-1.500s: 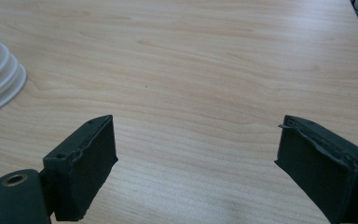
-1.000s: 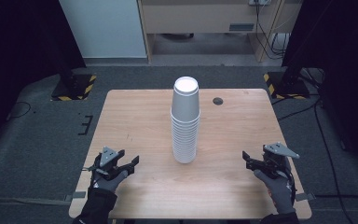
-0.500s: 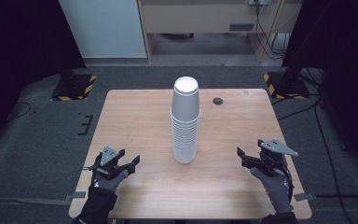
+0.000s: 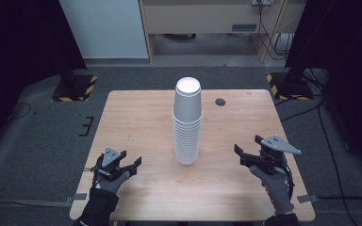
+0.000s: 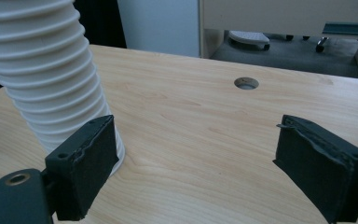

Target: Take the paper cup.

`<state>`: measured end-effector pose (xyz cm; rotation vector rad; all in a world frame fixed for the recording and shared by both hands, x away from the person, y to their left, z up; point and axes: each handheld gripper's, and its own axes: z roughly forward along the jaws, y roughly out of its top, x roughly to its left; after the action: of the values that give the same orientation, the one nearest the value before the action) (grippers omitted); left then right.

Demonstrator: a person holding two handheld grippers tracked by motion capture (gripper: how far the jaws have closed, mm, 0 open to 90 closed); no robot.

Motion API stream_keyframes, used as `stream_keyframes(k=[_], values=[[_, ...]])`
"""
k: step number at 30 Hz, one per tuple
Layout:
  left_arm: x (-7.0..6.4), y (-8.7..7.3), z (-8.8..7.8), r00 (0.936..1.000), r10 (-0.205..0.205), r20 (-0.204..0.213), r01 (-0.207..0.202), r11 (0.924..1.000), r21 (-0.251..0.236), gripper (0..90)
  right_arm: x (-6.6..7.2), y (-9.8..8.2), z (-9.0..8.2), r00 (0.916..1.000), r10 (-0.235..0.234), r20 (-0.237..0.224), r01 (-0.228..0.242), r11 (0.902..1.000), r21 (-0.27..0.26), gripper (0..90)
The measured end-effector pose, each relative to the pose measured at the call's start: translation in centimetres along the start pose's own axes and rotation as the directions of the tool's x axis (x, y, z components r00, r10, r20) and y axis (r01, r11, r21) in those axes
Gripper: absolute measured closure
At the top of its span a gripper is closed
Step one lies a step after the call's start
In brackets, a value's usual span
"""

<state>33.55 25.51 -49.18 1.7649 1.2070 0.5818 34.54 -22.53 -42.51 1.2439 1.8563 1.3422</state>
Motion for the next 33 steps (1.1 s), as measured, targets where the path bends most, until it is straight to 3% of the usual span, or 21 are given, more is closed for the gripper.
stream_keyframes(k=[15, 33], values=[[0.2, 0.0, 0.1, 1.0000, -0.003, -0.003, 0.003, 1.0000, 0.003, 26.7, 1.1, 2.4, -0.5, 0.9992, -0.001, -0.041, -0.001, 0.9980, -0.064, 12.8], [0.3, -0.1, 0.1, 0.9999, -0.009, -0.005, 0.009, 1.0000, 0.003, 26.2, 2.4, 6.3, -0.8, 0.9968, -0.009, -0.080, -0.004, 0.9875, -0.158, 12.8]])
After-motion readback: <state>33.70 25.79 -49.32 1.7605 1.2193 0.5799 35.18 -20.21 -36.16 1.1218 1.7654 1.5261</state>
